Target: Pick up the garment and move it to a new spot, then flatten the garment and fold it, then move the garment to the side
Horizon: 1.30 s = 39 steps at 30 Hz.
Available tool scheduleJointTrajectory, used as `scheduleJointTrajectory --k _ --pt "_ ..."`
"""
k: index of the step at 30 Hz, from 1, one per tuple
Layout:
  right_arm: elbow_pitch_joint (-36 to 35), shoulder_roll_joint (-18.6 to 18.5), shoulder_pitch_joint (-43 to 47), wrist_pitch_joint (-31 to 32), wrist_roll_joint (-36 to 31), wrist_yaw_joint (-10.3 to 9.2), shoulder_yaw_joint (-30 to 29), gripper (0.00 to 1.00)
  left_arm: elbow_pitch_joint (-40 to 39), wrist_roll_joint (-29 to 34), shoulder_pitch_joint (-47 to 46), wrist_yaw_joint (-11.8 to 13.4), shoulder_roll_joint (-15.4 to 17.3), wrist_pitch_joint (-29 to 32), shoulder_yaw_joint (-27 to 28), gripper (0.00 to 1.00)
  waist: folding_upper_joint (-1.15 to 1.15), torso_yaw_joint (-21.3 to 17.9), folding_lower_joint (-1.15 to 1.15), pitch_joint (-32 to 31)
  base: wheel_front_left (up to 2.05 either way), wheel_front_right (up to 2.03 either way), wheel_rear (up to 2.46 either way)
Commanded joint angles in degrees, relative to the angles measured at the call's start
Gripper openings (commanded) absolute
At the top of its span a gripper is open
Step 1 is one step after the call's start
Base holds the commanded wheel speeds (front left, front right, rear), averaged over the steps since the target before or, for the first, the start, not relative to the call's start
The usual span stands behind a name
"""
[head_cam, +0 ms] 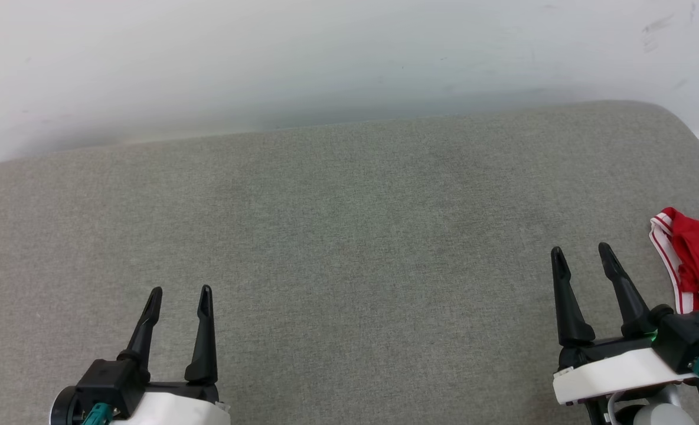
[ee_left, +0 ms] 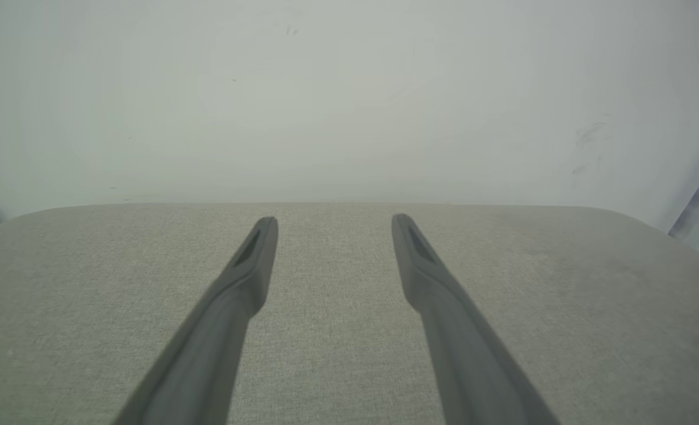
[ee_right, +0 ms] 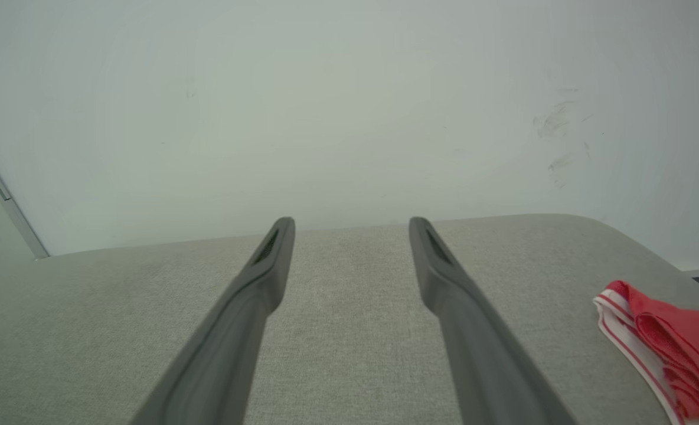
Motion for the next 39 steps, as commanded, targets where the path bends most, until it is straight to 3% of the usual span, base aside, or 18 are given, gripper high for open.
scheduleJointTrajectory --k 1,12,13,18,39 --pt "0.10 0.32 0.02 -0.07 -0.29 -0.03 0.11 1.00 -0.01 -0.51 0.22 -0.19 -0.11 -0.14 0.32 1.00 0.00 0.00 0.00 -0.08 0.00 0.00 0.00" --pt "-0.13 0.44 0.20 -0.14 -0.43 -0.03 0.29 1.00 0.69 -2.65 0.72 0.72 -0.12 -0.14 1.07 1.00 0.00 -0.03 0.00 -0.35 0.00 0.00 0.00" --pt "0.03 0.15 0.01 -0.02 -0.05 0.00 0.24 0.00 0.59 -2.76 0.08 0.68 -0.03 0.00 1.02 0.00 0.00 -0.03 0.00 -0.34 0.00 0.00 0.00" --pt "1.50 0.13 0.54 0.08 1.04 0.00 0.37 0.00 2.48 -3.73 0.15 0.58 -0.10 0.40 0.91 0.00 0.00 -0.01 0.00 -0.38 0.00 0.00 0.00" --pt "3.97 -1.07 -0.92 4.25 24.24 0.00 -0.28 0.00 6.05 -25.55 -2.92 0.04 0.40 5.67 1.59 0.00 0.00 0.61 0.00 -0.93 0.00 0.00 0.00"
